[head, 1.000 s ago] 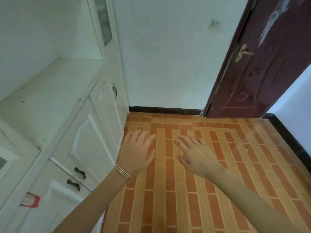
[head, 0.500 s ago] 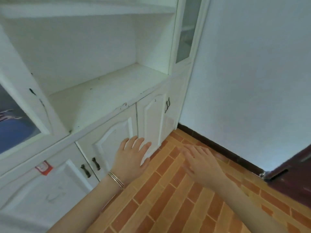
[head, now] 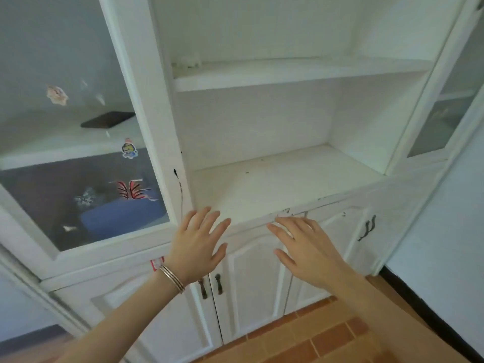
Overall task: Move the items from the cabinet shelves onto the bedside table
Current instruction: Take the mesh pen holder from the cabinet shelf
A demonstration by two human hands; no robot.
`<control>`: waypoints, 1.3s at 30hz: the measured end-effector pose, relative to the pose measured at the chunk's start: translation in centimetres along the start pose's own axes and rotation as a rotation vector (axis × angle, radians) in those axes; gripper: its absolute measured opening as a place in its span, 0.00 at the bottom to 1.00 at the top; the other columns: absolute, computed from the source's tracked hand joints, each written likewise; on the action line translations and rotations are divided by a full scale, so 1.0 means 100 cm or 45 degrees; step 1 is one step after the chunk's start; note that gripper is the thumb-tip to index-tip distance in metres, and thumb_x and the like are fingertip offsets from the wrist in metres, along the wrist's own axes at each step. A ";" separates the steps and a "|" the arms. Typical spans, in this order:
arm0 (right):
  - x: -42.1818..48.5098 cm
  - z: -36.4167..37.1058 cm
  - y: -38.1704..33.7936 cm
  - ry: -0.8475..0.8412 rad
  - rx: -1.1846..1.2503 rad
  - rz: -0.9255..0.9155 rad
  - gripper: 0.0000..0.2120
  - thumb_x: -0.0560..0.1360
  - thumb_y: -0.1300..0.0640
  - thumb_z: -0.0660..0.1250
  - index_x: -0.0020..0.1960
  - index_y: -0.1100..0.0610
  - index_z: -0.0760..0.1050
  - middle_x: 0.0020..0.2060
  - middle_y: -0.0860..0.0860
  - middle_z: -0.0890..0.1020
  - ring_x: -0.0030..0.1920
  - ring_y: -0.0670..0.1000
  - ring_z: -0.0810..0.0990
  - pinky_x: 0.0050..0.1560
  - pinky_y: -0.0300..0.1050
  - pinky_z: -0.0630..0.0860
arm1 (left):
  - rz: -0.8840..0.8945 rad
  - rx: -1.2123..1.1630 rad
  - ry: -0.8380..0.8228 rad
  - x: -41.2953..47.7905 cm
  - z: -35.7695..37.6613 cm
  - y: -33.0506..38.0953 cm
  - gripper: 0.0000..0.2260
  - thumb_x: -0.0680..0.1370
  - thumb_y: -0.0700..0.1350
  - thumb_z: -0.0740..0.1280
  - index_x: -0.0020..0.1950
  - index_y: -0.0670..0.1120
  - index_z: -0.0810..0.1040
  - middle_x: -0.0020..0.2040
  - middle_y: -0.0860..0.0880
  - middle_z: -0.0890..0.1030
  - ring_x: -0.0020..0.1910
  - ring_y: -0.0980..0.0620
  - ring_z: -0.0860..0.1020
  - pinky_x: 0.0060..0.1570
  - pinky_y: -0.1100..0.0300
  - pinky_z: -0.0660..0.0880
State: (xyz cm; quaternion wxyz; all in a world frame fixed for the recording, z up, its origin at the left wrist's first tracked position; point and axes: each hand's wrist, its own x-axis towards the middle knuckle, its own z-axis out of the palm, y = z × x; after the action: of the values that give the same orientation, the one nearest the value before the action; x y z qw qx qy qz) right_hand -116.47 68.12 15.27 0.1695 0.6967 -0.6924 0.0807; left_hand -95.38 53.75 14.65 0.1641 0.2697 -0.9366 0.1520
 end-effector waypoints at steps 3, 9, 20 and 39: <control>0.055 -0.011 0.007 0.106 -0.021 -0.120 0.23 0.75 0.47 0.53 0.65 0.55 0.71 0.60 0.54 0.77 0.59 0.54 0.76 0.60 0.54 0.73 | -0.036 0.086 0.091 0.027 -0.015 -0.030 0.22 0.74 0.55 0.56 0.62 0.46 0.77 0.58 0.42 0.78 0.61 0.40 0.74 0.61 0.44 0.67; 0.147 -0.049 0.015 0.376 -0.008 -0.264 0.23 0.73 0.48 0.57 0.63 0.58 0.73 0.59 0.57 0.77 0.58 0.58 0.75 0.59 0.55 0.72 | -0.064 0.289 0.256 0.075 -0.058 -0.080 0.21 0.74 0.54 0.58 0.62 0.45 0.77 0.60 0.41 0.77 0.63 0.39 0.72 0.64 0.44 0.63; 0.263 -0.113 0.037 0.717 0.031 -0.415 0.24 0.73 0.48 0.56 0.63 0.59 0.74 0.59 0.58 0.77 0.59 0.59 0.74 0.60 0.56 0.69 | -0.136 0.624 0.408 0.126 -0.127 -0.118 0.21 0.76 0.51 0.59 0.65 0.43 0.75 0.63 0.41 0.76 0.69 0.41 0.67 0.69 0.43 0.59; 0.304 -0.081 0.041 0.633 0.139 -0.502 0.29 0.71 0.43 0.55 0.67 0.58 0.69 0.61 0.54 0.76 0.60 0.55 0.74 0.58 0.48 0.61 | -0.012 1.069 0.298 0.126 -0.147 -0.122 0.15 0.76 0.46 0.58 0.55 0.43 0.79 0.62 0.44 0.77 0.71 0.45 0.63 0.69 0.43 0.59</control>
State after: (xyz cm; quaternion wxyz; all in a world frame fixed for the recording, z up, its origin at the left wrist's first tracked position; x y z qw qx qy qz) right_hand -118.67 42.52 33.89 0.3081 0.7845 -0.4760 0.2510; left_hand -95.36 43.70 35.19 0.1461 0.2981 -0.7674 0.5485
